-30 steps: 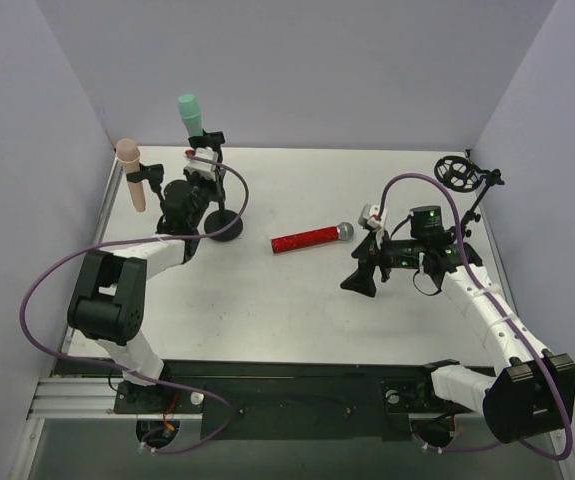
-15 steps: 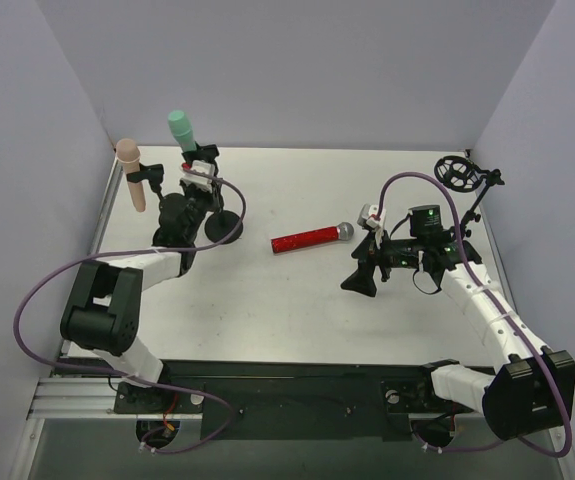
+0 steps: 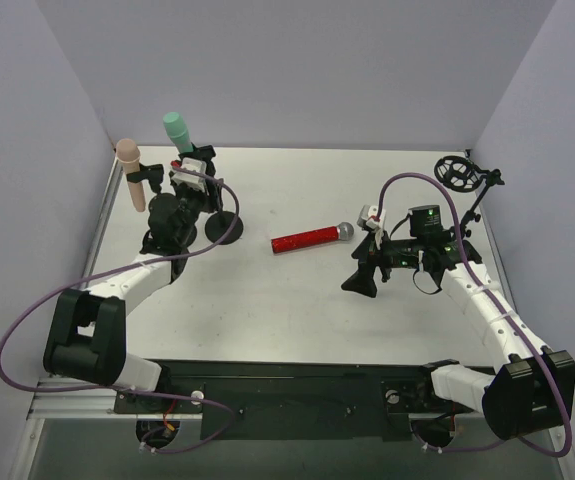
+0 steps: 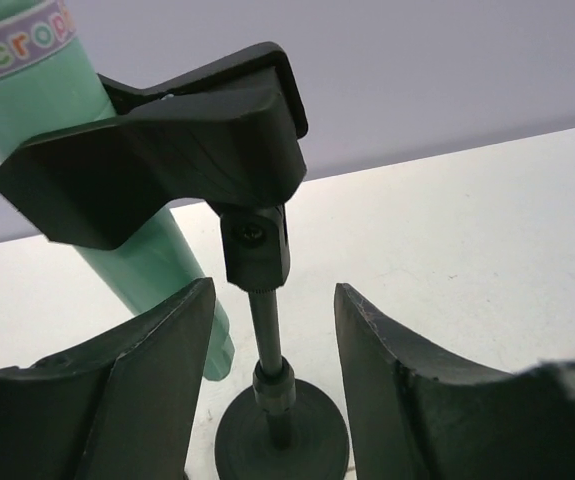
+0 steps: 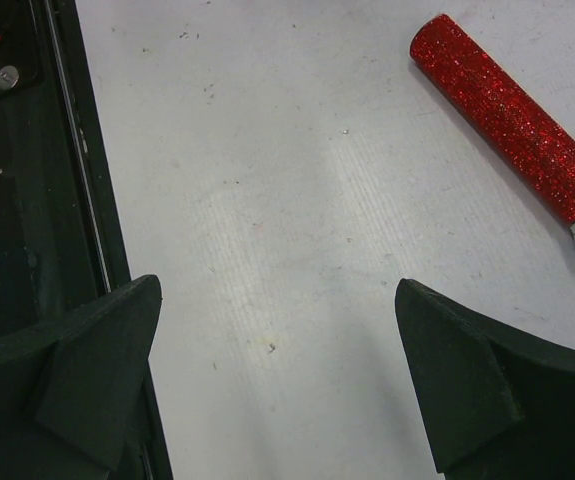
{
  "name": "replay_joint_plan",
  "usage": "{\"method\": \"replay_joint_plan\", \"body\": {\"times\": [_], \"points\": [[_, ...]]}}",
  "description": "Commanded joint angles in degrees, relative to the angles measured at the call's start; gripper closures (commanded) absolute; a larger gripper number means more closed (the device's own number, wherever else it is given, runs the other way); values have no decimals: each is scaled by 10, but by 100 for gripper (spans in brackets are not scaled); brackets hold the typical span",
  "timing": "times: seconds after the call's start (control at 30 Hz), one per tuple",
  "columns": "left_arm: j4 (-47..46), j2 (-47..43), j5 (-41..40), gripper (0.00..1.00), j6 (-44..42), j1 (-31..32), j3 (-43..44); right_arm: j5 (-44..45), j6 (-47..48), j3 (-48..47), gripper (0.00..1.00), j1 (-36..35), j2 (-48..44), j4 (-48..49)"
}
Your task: Attach the microphones to the stand
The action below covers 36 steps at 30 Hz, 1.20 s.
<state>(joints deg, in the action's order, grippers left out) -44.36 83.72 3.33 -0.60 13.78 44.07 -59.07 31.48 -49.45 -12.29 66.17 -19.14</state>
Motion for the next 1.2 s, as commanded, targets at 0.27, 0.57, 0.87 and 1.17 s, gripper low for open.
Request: {"method": "replay_joint_plan", "body": {"times": [0.27, 0.57, 0.87, 1.17], "points": [[239, -227, 11, 34, 88, 7, -46, -18, 78, -40, 4, 14, -7, -73], [441, -382, 84, 13, 107, 4, -35, 37, 180, -99, 4, 61, -42, -257], [501, -514, 91, 9, 109, 23, -98, 156, 63, -165, 3, 118, -109, -376], [496, -603, 64, 9, 101, 77, -143, 156, -97, -94, 3, 317, -188, -272]]}}
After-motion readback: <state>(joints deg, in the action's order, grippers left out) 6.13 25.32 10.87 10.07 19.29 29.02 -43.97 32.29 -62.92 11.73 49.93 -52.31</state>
